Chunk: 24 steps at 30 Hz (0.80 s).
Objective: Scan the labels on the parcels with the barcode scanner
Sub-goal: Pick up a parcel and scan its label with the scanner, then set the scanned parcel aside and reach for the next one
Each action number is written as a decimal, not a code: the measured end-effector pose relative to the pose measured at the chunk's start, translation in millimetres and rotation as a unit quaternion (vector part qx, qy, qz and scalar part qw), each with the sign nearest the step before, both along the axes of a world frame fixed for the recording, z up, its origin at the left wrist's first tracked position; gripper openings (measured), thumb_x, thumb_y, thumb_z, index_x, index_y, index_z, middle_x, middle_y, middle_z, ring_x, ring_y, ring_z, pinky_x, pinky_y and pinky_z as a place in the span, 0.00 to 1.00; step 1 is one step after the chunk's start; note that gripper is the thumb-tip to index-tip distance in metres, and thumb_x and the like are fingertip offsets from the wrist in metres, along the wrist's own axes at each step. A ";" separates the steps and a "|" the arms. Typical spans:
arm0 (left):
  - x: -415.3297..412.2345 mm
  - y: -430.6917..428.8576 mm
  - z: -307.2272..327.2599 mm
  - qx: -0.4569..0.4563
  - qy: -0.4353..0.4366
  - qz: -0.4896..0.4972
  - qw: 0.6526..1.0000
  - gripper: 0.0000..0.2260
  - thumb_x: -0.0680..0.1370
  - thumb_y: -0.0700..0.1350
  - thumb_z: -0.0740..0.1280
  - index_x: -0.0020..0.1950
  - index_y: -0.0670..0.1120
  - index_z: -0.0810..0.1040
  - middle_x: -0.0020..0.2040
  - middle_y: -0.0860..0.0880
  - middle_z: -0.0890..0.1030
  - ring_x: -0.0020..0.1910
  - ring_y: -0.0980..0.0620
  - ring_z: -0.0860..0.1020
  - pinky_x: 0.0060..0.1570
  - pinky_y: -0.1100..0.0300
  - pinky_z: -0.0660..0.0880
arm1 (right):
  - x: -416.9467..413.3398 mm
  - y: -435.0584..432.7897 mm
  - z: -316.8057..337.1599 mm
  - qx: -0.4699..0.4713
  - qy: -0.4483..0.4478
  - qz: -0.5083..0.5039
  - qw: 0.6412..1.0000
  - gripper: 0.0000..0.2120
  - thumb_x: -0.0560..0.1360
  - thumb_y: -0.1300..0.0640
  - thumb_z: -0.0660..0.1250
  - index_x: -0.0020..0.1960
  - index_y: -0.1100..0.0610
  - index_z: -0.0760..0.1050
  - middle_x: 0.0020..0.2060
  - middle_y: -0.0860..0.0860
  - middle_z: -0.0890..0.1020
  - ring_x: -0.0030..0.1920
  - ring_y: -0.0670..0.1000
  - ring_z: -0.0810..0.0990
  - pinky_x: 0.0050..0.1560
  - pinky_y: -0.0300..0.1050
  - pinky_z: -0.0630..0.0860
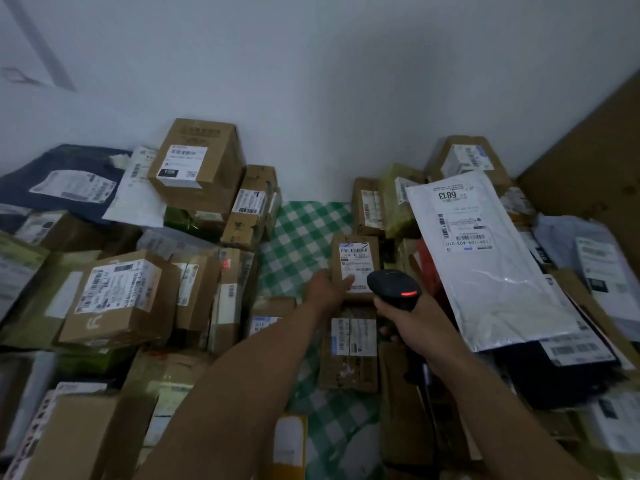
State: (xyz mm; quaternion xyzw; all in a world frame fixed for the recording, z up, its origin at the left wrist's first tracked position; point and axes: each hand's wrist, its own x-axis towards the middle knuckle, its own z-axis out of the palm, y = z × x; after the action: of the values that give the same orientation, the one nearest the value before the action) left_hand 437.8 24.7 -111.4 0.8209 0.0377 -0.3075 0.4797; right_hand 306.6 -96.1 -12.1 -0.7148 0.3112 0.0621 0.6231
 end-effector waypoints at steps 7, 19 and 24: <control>14.4 2.6 -24.1 -0.019 0.060 0.062 0.996 0.17 0.78 0.43 0.74 0.66 0.41 0.81 0.62 0.42 0.83 0.58 0.45 0.83 0.59 0.52 0.81 | 9.9 -5.8 -14.3 -0.017 0.015 0.007 1.000 0.12 0.79 0.53 0.72 0.62 0.46 0.77 0.48 0.50 0.86 0.40 0.49 0.86 0.48 0.50 0.82; -5.0 47.8 55.6 -0.089 0.046 0.188 0.977 0.12 0.74 0.45 0.77 0.56 0.49 0.84 0.56 0.48 0.85 0.55 0.47 0.83 0.63 0.46 0.79 | 1.9 12.8 28.0 -0.004 -0.061 -0.019 0.998 0.15 0.75 0.50 0.76 0.55 0.35 0.76 0.54 0.42 0.84 0.56 0.47 0.82 0.60 0.54 0.80; -61.3 53.1 98.0 -0.182 0.021 0.208 0.961 0.07 0.74 0.42 0.77 0.51 0.51 0.85 0.50 0.51 0.87 0.48 0.52 0.85 0.54 0.53 0.82 | -6.7 31.3 50.3 -0.019 -0.110 -0.055 0.992 0.14 0.76 0.50 0.75 0.57 0.38 0.75 0.56 0.42 0.83 0.58 0.47 0.81 0.60 0.50 0.78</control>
State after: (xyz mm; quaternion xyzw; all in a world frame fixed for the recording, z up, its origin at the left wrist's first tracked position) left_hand 376.5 77.7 -13.4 0.6872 0.1612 -0.2198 0.6734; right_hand 299.8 -64.8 38.2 -0.7105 0.2812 -0.0569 0.6425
